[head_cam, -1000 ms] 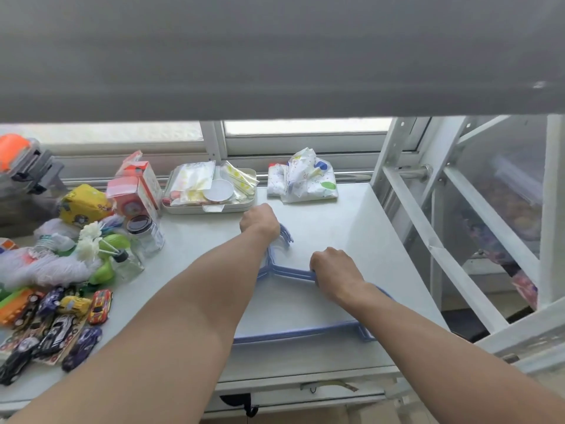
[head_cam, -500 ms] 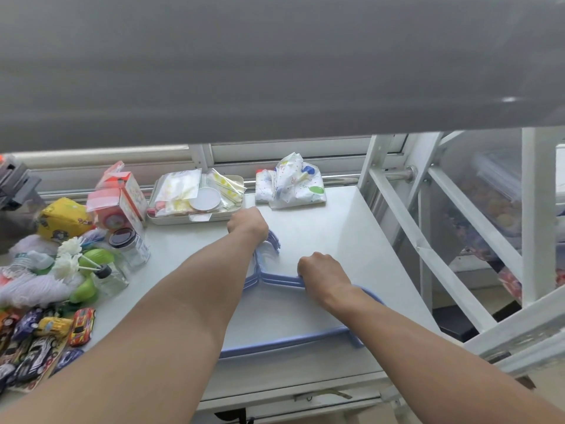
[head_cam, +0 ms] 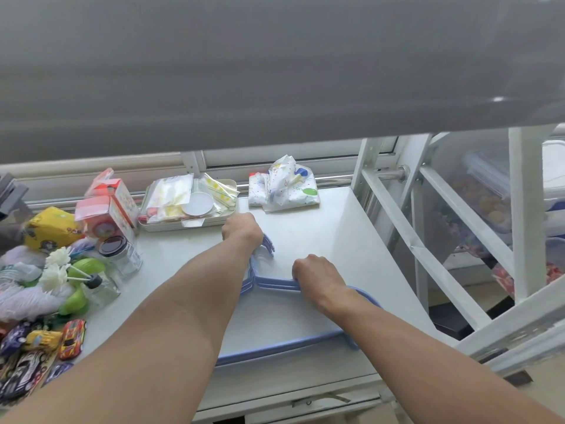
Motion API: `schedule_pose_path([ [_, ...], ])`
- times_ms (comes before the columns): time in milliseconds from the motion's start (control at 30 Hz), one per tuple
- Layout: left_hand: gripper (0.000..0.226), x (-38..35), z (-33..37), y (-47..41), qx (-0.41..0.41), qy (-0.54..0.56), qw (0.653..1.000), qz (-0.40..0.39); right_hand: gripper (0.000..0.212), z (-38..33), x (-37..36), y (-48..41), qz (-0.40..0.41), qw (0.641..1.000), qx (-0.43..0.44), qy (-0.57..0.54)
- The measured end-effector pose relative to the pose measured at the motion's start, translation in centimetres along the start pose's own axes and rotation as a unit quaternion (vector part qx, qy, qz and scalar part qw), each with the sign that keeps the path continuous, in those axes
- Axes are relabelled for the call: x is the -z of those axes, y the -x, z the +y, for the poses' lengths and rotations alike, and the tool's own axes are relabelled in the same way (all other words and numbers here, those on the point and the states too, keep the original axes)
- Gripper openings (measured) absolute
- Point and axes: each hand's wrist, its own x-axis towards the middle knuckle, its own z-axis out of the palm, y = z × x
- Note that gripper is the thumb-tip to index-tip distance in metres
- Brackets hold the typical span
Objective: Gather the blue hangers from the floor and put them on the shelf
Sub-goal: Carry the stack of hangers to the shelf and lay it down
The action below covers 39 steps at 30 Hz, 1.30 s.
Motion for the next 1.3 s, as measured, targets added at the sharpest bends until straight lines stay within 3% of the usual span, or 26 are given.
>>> schedule_pose_path([
  [700,0.038,0.2,1.2,0.1,-0.038,-0.090,0.995,-0.006,0.030,0.8,0.0,-0.1,0.003,1.000,0.000,-0.025],
  [900,0.050,2.6,0.0,0.6,-0.034,0.017,0.993,-0.116,0.028,0.6,0.1,0.0,0.004,1.000,0.004,-0.012],
  [1100,0.054,6.9,-7.2,2.5,-0.069,0.148,0.977,-0.140,0.027,0.3,0.3,0.1,-0.002,1.000,-0.006,-0.014],
  [1200,0.068,4.5,-12.6,5.8,-0.109,0.039,0.972,-0.206,0.026,0.1,0.3,0.1,-0.009,1.000,-0.009,-0.013],
  [1300,0.057,0.7,-16.1,8.0,-0.160,-0.103,0.974,-0.121,0.027,0.1,0.2,0.1,-0.015,1.000,-0.013,-0.010],
])
